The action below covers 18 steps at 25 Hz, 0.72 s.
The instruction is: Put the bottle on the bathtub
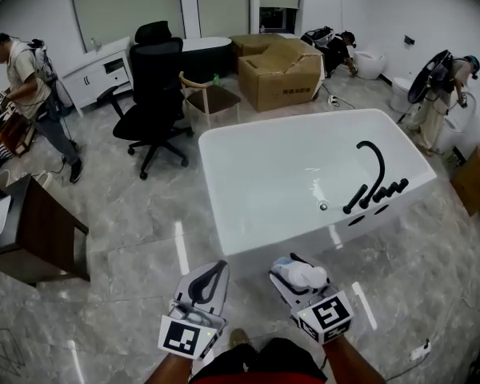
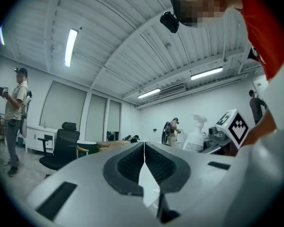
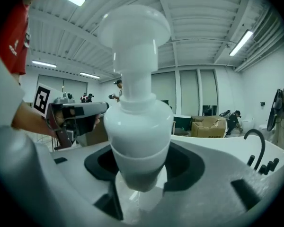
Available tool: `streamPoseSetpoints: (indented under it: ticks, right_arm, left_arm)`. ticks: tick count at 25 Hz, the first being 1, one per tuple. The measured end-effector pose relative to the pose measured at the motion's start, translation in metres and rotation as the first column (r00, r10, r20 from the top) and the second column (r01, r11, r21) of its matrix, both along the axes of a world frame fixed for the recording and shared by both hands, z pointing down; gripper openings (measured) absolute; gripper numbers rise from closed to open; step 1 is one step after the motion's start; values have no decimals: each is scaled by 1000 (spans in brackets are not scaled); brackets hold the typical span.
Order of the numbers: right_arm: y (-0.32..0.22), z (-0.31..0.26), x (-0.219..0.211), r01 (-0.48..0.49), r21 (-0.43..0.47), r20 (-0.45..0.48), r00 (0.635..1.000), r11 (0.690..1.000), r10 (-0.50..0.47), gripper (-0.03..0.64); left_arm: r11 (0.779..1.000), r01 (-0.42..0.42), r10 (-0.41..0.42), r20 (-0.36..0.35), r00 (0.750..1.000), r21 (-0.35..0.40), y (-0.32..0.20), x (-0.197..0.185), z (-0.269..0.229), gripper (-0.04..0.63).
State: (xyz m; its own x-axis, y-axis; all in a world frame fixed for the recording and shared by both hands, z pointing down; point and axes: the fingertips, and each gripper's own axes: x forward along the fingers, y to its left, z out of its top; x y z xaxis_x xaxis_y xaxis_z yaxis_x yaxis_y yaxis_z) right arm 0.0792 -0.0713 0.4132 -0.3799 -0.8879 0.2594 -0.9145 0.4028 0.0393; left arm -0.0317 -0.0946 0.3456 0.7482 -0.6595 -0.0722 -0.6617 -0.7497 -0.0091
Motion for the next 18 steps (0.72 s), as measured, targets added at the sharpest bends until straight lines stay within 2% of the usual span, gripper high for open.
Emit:
streamPoseSetpoints:
  ticks: [8, 12, 18]
  right_arm:
    - [-81, 66, 30, 96, -90, -51, 994, 991, -101, 245]
    - [-120, 105, 40, 162, -124, -69, 983, 979, -171, 245]
    - [-173, 174, 48, 230, -198, -89, 964, 953, -251, 245]
  left_arm:
    - [992, 107, -104, 40, 994, -71, -62, 25, 41, 12]
    - [974, 215, -213, 38, 976, -72, -97, 34, 53, 12]
    - [950, 298, -291, 85, 953, -96, -132, 44, 79, 12]
